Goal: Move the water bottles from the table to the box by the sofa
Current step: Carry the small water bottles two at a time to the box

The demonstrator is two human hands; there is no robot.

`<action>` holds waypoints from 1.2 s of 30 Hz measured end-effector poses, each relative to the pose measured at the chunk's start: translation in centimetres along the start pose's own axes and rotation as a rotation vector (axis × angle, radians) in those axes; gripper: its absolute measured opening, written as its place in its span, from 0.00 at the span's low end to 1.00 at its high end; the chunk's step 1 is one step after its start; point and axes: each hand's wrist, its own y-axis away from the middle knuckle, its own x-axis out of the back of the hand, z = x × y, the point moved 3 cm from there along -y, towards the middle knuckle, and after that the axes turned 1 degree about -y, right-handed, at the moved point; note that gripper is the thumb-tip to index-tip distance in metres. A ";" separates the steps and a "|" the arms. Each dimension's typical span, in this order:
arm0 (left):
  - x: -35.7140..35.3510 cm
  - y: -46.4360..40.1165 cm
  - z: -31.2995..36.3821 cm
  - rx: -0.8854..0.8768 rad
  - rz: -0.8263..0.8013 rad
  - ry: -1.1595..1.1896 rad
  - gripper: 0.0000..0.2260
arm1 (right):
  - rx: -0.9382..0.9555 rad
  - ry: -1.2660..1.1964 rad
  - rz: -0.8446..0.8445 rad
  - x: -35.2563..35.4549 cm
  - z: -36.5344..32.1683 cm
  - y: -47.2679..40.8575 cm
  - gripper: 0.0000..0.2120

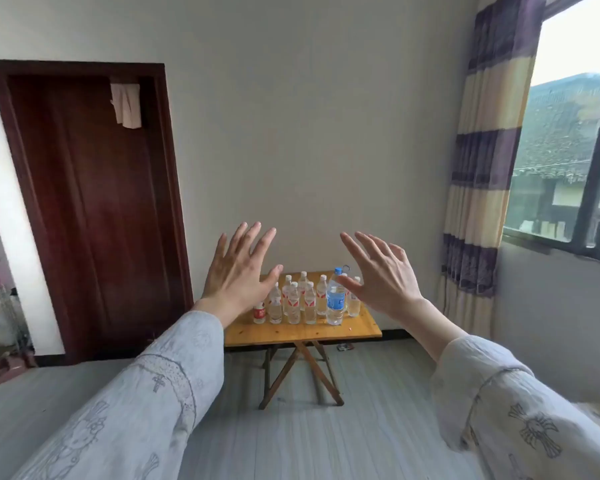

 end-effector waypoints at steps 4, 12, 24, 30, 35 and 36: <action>-3.7 -1.5 -1.5 0.019 -0.004 0.072 0.26 | 0.005 -0.063 -0.020 -4.2 -0.3 -1.8 0.35; -13.4 -7.3 -3.5 0.114 -0.039 0.278 0.24 | -0.007 -0.172 -0.054 -14.4 3.3 -8.0 0.34; -29.1 -19.6 -6.7 0.186 -0.110 0.424 0.23 | -0.117 -0.403 -0.064 -29.8 10.2 -19.1 0.33; -38.5 -24.7 -10.3 0.224 -0.164 0.469 0.23 | -0.156 -0.450 -0.098 -39.0 12.2 -24.3 0.33; -46.5 -28.1 -14.1 0.259 -0.155 0.565 0.23 | -0.289 -0.538 -0.101 -47.2 13.6 -27.8 0.32; -48.2 -28.5 -15.0 0.284 -0.168 0.598 0.22 | -0.318 -0.551 -0.118 -48.8 13.9 -28.2 0.32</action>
